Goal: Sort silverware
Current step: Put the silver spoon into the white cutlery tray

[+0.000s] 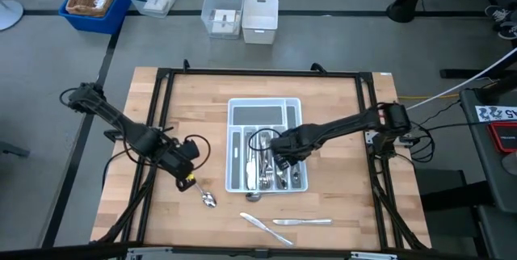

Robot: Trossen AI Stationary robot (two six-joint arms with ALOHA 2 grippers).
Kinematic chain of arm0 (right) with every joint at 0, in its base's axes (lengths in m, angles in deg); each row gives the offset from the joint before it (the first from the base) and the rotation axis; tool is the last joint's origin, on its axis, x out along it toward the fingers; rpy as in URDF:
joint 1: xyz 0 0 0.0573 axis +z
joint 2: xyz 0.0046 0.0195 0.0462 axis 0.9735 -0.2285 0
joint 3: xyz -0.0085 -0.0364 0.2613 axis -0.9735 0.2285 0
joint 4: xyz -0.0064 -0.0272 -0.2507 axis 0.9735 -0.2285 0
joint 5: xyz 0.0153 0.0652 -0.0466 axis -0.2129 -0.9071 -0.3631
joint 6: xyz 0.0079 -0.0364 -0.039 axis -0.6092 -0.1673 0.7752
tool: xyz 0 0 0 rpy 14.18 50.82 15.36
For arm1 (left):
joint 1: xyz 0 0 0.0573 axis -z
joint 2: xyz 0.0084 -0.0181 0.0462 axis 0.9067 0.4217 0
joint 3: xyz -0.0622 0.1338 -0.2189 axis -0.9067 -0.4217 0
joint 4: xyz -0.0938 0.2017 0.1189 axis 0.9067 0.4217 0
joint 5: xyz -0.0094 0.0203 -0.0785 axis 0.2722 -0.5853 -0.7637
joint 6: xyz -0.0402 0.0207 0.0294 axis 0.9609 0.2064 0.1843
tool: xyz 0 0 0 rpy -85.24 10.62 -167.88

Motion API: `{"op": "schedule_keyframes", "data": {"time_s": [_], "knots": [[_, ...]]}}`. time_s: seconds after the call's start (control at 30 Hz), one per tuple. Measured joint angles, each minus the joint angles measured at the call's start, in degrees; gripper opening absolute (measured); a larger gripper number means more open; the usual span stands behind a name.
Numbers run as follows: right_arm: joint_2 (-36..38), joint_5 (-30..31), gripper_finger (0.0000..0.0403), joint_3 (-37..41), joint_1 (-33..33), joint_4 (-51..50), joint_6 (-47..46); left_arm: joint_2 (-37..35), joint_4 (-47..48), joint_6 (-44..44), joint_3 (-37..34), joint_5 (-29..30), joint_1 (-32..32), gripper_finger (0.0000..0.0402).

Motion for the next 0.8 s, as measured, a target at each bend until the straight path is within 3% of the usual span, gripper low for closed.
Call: {"op": "schedule_keyframes", "data": {"time_s": [0.23,0.5,0.8], "knots": [[-3.5,-0.2,0.0115,0.0,0.0,0.4,0.1,0.0,-6.2,-2.1,-2.7,0.1,0.0,0.0003],[-6.7,-2.8,0.011,-0.2,0.0,1.1,1.7,0.0,-6.6,-1.4,-2.8,0.4,0.0,0.0003],[-6.7,-3.1,0.0016,-0.2,-0.1,2.0,1.1,0.0,-6.4,1.3,-2.8,0.4,0.0,0.0003]]}}
